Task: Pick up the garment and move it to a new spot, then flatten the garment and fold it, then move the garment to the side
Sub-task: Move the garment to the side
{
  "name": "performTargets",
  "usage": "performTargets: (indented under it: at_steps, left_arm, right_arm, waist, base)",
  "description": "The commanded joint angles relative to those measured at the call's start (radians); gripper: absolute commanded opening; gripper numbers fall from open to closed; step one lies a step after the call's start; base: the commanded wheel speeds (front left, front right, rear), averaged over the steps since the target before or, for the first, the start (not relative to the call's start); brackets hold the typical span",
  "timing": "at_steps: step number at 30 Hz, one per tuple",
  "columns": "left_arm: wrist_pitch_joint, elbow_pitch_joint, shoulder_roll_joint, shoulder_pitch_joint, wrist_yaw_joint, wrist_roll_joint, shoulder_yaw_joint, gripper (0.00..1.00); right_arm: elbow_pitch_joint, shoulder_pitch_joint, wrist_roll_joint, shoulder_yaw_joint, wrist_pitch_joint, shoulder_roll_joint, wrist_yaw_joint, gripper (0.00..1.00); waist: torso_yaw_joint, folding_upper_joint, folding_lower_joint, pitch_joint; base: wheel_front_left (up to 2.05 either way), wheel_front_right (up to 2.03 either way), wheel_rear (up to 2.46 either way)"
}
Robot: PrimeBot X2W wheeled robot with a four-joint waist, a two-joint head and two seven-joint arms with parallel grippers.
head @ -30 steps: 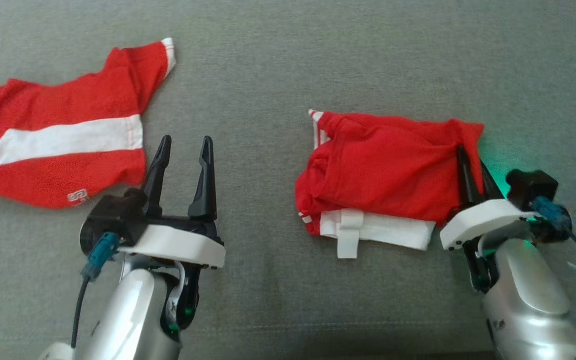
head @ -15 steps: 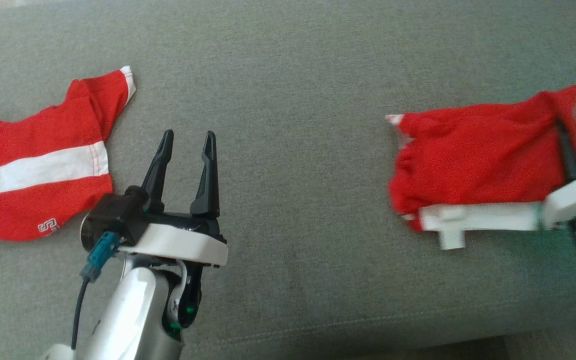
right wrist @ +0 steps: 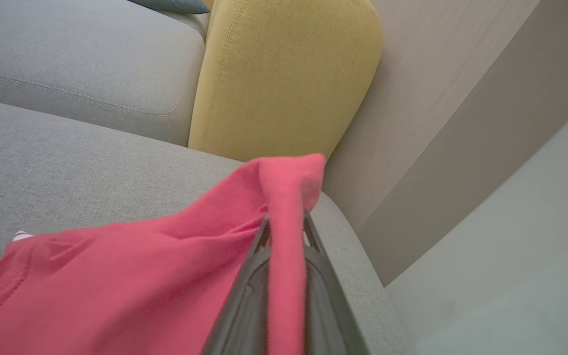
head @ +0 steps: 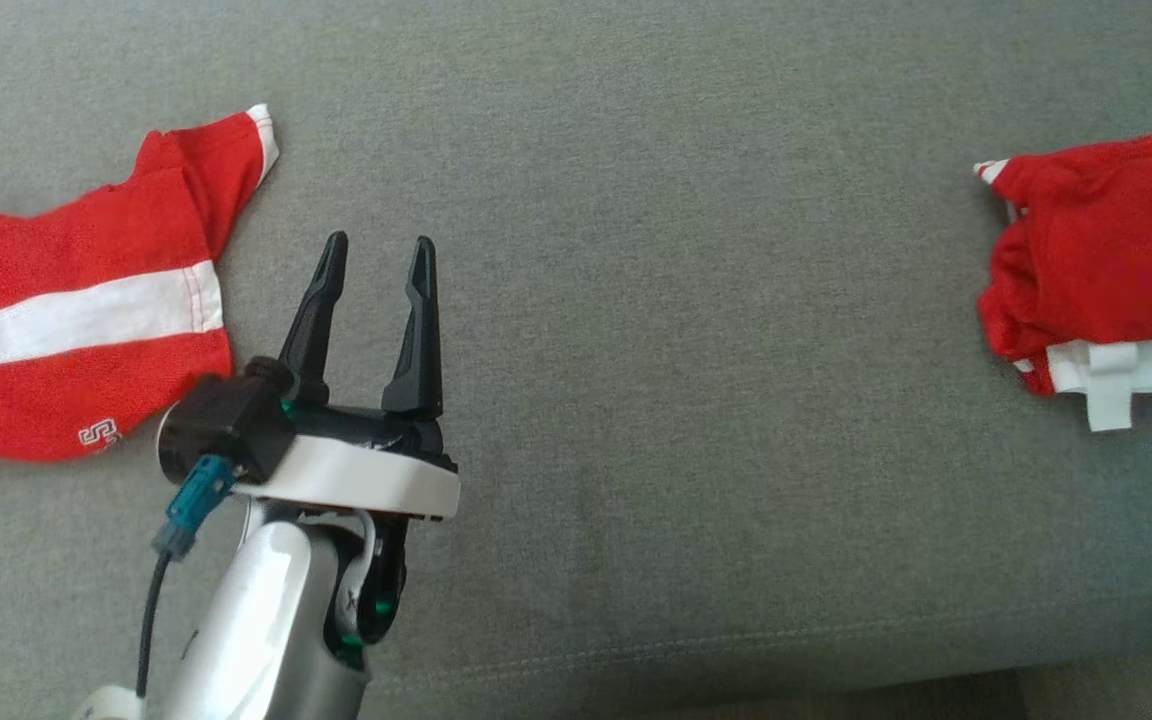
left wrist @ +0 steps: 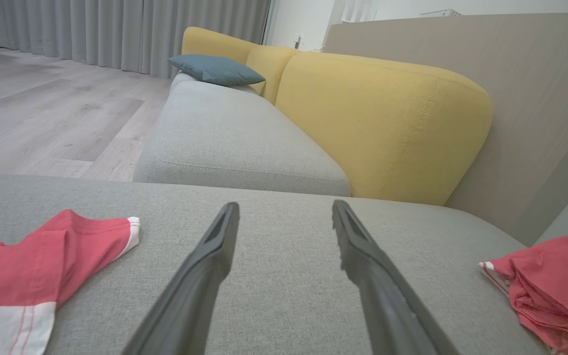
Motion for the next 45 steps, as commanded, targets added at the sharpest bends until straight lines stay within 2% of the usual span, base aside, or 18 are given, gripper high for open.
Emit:
performTargets:
  at_steps: [1, 8, 9, 10, 12, 13, 14, 19, 23, 26, 27, 35, 41, 45]
  left_arm:
    - [-0.006, -0.038, 0.006, -0.027, -0.002, 0.013, 0.030, 1.00]
    - [-0.006, -0.035, 0.006, -0.019, -0.005, 0.019, 0.031, 1.00]
    - [-0.006, -0.033, 0.006, -0.018, -0.006, 0.019, 0.032, 1.00]
    - [-0.006, -0.032, 0.006, -0.016, -0.007, 0.019, 0.033, 1.00]
    - [-0.006, -0.029, 0.006, -0.013, -0.008, 0.018, 0.036, 1.00]
    - [-0.006, -0.027, 0.006, -0.011, -0.008, 0.017, 0.037, 1.00]
    - [-0.006, -0.024, 0.006, -0.010, -0.008, 0.015, 0.038, 1.00]
    - [-0.006, -0.016, 0.006, 0.004, -0.003, -0.005, 0.037, 1.00]
    - [-0.006, -0.013, 0.006, 0.017, 0.002, -0.018, 0.035, 1.00]
    - [-0.006, -0.014, 0.006, 0.029, 0.006, -0.027, 0.033, 1.00]
    - [-0.006, -0.012, 0.006, 0.048, 0.010, -0.031, 0.036, 1.00]
    - [-0.006, 0.003, 0.006, 0.111, 0.001, -0.022, 0.061, 1.00]
    - [-0.006, 0.019, 0.006, 0.150, -0.010, -0.015, 0.064, 1.00]
    - [-0.006, 0.028, 0.006, 0.178, -0.016, -0.006, 0.064, 1.00]
  right_arm:
    - [-0.033, -0.010, 0.001, 0.000, -0.010, -0.042, 0.007, 0.00]
    - [-0.038, -0.001, -0.017, -0.035, -0.014, -0.041, 0.007, 0.00]
    - [-0.040, -0.001, -0.021, -0.041, -0.016, -0.038, 0.007, 0.17]
    - [-0.042, 0.000, -0.018, -0.047, -0.018, -0.031, 0.007, 0.27]
    - [-0.046, 0.006, -0.015, -0.048, -0.020, -0.024, 0.007, 0.62]
    - [-0.047, 0.012, -0.013, -0.041, -0.021, -0.021, 0.007, 0.95]
    - [-0.049, 0.018, -0.007, -0.037, -0.021, -0.019, 0.007, 1.00]
    - [-0.079, 0.033, 0.015, -0.035, -0.029, 0.002, 0.007, 1.00]
    - [-0.132, 0.036, 0.025, -0.017, -0.032, 0.048, 0.007, 1.00]
    - [-0.177, 0.046, 0.035, 0.008, -0.032, 0.098, 0.007, 1.00]
    - [-0.242, 0.076, 0.041, 0.052, -0.027, 0.166, 0.007, 1.00]
    - [-0.390, 0.198, 0.051, 0.105, -0.002, 0.357, 0.007, 1.00]
    - [-0.453, 0.299, 0.002, 0.157, -0.010, 0.414, 0.007, 1.00]
    - [-0.469, 0.382, 0.015, 0.153, -0.021, 0.440, 0.007, 1.00]
  waist:
    - [0.003, 0.0000, -0.0001, 0.003]
    - [0.009, 0.0000, -0.0001, 0.014]
    - [0.009, 0.0000, -0.0001, 0.014]
    - [0.009, 0.0000, -0.0001, 0.012]
    - [0.009, 0.0000, -0.0001, 0.007]
    - [0.009, 0.0000, -0.0001, 0.003]
    - [0.009, 0.0000, -0.0001, -0.003]
    - [0.012, 0.0000, -0.0001, -0.048]
    - [0.014, 0.0000, -0.0001, -0.092]
    - [0.020, 0.0000, -0.0001, -0.131]
    - [0.032, 0.0000, -0.0001, -0.185]
    - [0.059, 0.0000, -0.0001, -0.278]
    - [0.064, 0.0000, -0.0001, -0.301]
    - [0.065, 0.0000, -0.0001, -0.315]
  base:
    - [0.00, 0.00, 0.00]
    - [0.00, 0.00, 0.00]
    - [0.00, 0.00, 0.00]
    - [0.00, 0.00, 0.00]
    - [0.00, 0.00, 0.00]
    - [0.00, 0.00, 0.00]
    - [0.00, 0.00, 0.00]
    - [0.00, 0.00, 0.00]
    - [0.00, 0.00, 0.00]
    - [0.00, 0.00, 0.00]
    - [0.00, 0.00, 0.00]
    - [0.00, 0.00, 0.00]
    - [0.00, 0.00, 0.00]
    - [0.00, 0.00, 0.00]
